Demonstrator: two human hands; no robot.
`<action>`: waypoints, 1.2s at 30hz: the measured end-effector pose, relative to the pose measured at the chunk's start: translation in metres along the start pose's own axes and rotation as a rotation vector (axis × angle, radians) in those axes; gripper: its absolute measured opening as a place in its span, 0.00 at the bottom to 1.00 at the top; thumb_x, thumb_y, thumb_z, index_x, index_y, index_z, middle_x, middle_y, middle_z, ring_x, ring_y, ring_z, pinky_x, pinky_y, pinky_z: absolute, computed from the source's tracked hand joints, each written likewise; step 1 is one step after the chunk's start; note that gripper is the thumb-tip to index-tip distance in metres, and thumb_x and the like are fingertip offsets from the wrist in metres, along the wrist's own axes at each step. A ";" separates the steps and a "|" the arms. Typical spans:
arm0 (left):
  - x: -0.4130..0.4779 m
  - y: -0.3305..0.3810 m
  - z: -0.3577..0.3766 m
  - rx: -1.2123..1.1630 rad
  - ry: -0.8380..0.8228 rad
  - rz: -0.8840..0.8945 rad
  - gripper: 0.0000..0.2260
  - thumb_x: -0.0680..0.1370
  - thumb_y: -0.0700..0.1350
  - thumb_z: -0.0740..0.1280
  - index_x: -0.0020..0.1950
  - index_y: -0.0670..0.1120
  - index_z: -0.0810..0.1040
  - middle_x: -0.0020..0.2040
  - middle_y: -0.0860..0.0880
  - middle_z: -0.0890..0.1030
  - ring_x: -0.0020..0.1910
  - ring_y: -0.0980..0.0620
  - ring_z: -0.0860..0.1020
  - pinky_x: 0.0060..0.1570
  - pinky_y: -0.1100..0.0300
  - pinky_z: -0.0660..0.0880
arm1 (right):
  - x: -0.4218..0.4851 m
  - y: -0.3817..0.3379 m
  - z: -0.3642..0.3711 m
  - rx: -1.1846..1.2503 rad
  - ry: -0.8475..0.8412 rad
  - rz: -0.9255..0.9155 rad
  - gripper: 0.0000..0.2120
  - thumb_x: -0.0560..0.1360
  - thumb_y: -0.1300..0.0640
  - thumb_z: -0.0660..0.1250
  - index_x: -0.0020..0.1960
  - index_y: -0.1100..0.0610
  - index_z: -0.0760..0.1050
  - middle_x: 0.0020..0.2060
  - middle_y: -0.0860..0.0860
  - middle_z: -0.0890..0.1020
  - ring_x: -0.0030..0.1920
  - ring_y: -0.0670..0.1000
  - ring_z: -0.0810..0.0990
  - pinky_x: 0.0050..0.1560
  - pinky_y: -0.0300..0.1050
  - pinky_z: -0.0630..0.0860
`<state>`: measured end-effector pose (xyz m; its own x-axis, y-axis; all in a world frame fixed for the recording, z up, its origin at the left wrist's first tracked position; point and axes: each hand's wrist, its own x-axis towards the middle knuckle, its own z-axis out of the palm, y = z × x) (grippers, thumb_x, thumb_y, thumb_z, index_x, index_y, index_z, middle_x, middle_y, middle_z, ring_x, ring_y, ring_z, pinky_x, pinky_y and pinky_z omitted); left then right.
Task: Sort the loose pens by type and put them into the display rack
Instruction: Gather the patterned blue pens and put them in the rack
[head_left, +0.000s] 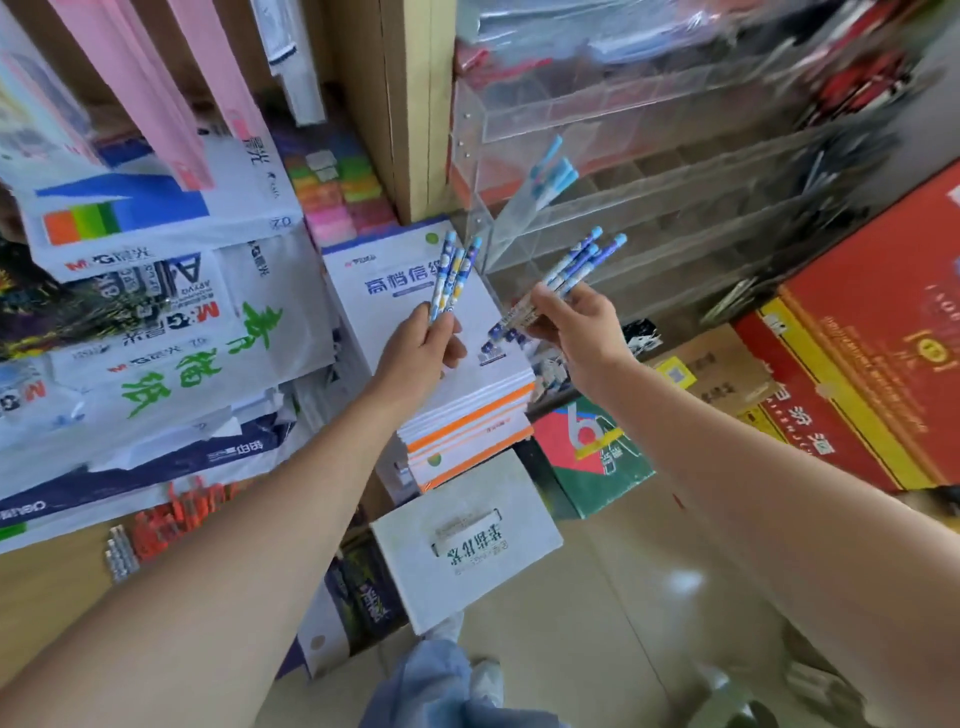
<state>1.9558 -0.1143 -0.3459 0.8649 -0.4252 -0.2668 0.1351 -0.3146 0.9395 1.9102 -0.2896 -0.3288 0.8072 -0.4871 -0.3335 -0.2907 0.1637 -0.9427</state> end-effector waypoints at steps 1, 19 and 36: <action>0.008 0.005 0.003 0.011 -0.005 0.012 0.09 0.84 0.46 0.53 0.46 0.48 0.70 0.39 0.50 0.78 0.38 0.53 0.75 0.39 0.59 0.71 | 0.010 -0.007 -0.005 0.019 0.043 -0.008 0.05 0.77 0.60 0.67 0.44 0.61 0.75 0.39 0.57 0.83 0.35 0.49 0.82 0.45 0.42 0.81; 0.102 0.046 0.066 0.084 0.084 0.062 0.07 0.83 0.46 0.55 0.50 0.49 0.72 0.45 0.54 0.76 0.43 0.57 0.74 0.40 0.67 0.69 | 0.152 -0.076 -0.081 0.129 0.226 -0.018 0.08 0.74 0.61 0.72 0.38 0.59 0.75 0.34 0.52 0.81 0.36 0.49 0.84 0.52 0.46 0.81; 0.110 0.070 0.094 0.026 0.196 -0.042 0.10 0.84 0.45 0.54 0.46 0.50 0.72 0.43 0.51 0.78 0.40 0.53 0.75 0.40 0.61 0.70 | 0.213 -0.083 -0.080 -0.508 0.017 -0.041 0.06 0.71 0.56 0.74 0.37 0.56 0.79 0.29 0.50 0.80 0.26 0.43 0.77 0.40 0.39 0.76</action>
<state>2.0146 -0.2628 -0.3299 0.9367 -0.2385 -0.2562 0.1627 -0.3514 0.9220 2.0654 -0.4756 -0.3208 0.8161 -0.4987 -0.2921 -0.4754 -0.2918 -0.8300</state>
